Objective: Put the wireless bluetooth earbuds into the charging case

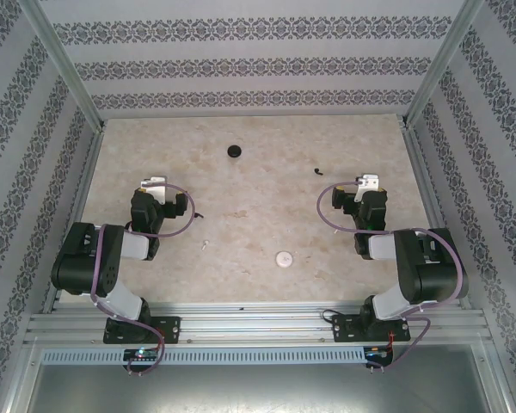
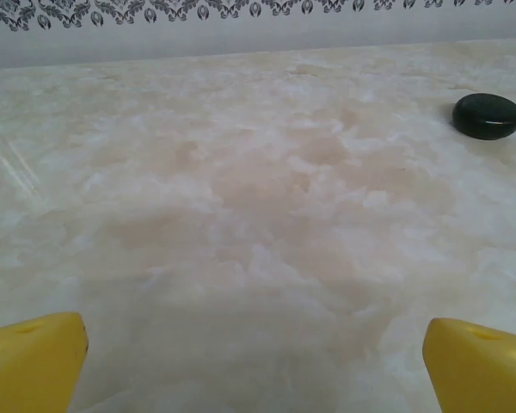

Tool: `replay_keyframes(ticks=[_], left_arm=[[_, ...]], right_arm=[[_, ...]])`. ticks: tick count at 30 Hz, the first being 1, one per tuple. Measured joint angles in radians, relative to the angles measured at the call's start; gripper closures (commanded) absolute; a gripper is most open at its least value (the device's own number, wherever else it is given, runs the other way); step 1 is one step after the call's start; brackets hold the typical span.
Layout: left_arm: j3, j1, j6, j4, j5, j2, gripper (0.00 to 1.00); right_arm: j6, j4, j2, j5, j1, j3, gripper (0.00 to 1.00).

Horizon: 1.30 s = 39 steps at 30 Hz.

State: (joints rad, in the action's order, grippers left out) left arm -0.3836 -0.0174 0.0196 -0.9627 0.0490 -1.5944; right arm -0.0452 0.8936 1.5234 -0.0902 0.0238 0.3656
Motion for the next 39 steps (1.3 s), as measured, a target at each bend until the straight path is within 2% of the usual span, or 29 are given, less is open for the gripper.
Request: replay_keyframes(ticks=[34, 39], left_arm=[[0.000, 0.000, 0.000, 0.000, 0.000, 0.000, 0.00], [0.000, 0.000, -0.001, 0.016, -0.027, 0.000, 0.00]], right_arm=[[0.000, 0.000, 0.000, 0.002, 0.000, 0.000, 0.02], [0.000, 0.000, 0.000, 0.002, 0.000, 0.000, 0.02]])
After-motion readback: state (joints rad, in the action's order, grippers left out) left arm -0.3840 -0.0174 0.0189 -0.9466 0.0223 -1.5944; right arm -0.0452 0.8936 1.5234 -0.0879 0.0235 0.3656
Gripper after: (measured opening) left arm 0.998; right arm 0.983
